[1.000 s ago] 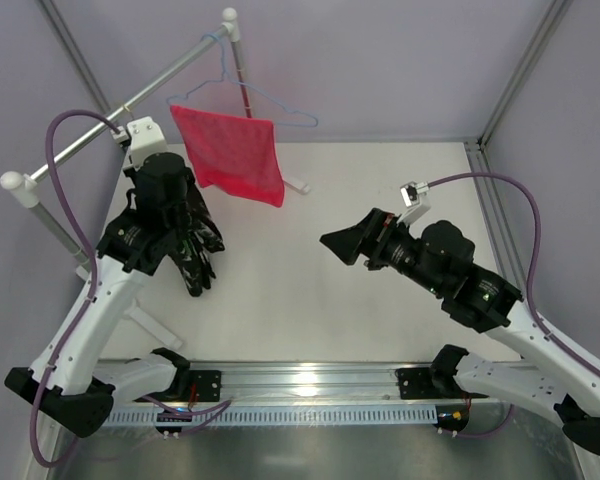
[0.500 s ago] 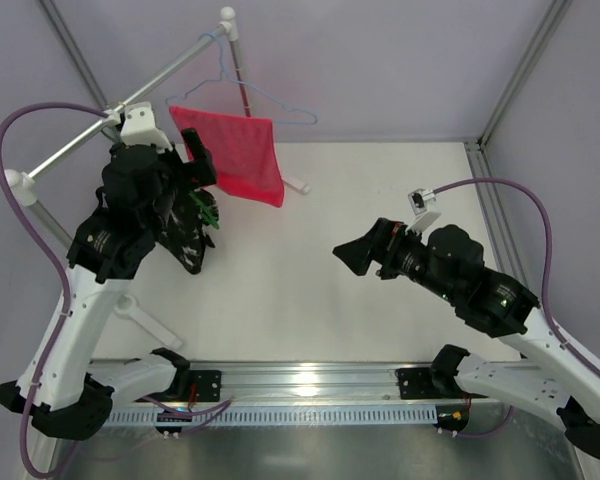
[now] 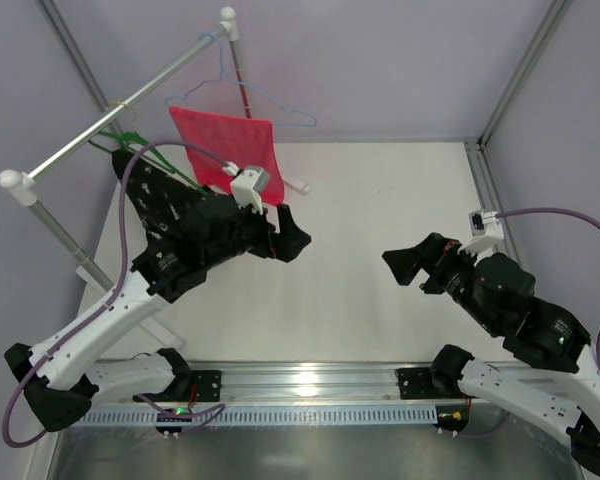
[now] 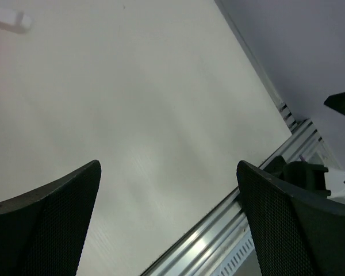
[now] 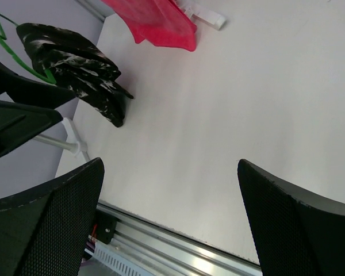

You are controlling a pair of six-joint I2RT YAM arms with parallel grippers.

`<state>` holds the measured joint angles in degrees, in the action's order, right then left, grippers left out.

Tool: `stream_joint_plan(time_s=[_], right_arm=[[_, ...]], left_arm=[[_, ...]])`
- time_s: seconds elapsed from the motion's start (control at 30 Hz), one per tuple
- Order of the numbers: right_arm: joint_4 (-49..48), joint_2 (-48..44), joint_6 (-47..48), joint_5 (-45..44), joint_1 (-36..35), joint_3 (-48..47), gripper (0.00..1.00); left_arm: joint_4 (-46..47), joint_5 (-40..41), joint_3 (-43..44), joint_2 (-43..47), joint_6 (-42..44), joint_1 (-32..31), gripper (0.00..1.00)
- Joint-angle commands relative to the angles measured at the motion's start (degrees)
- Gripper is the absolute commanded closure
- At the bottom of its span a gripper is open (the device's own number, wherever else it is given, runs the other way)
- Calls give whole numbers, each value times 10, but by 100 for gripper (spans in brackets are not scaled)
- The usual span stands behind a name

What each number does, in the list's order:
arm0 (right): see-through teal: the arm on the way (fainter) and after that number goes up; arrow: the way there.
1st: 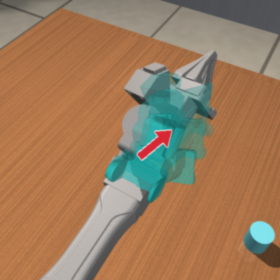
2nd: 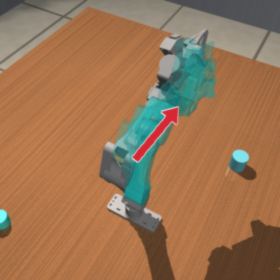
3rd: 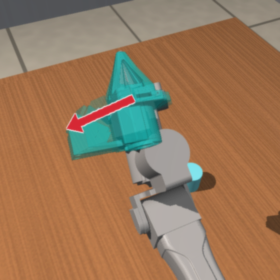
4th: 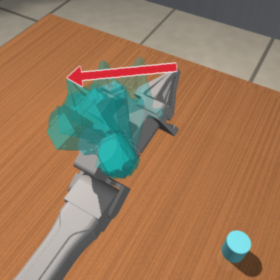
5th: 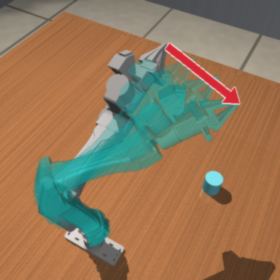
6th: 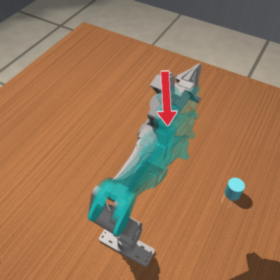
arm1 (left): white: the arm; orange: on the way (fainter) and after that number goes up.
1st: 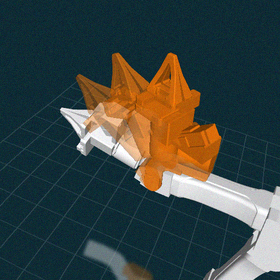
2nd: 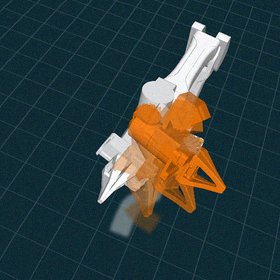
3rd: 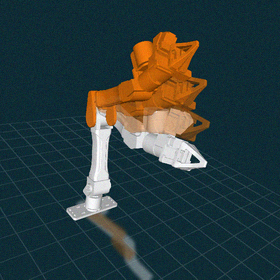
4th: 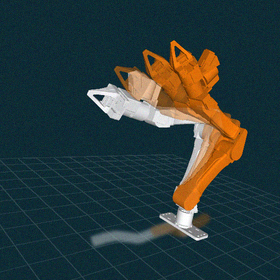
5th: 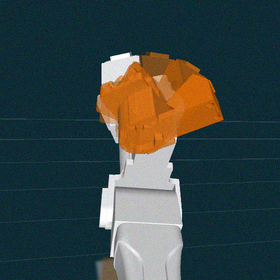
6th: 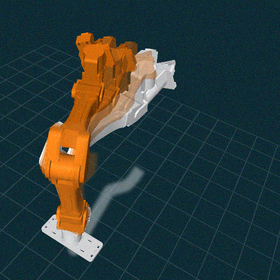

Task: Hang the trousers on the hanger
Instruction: Hang the hanger with trousers onto the clothesline

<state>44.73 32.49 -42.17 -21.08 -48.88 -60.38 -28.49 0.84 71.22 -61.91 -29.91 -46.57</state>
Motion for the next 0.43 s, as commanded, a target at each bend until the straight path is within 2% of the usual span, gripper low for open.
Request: stream_joint_plan(time_s=[0.0, 0.4], right_arm=[[24, -31, 0, -34, 2, 22, 1], [14, -67, 30, -36, 1, 40, 0]], left_arm=[[72, 4, -55, 35, -33, -14, 0], [88, 4, -98, 69, -30, -16, 0]])
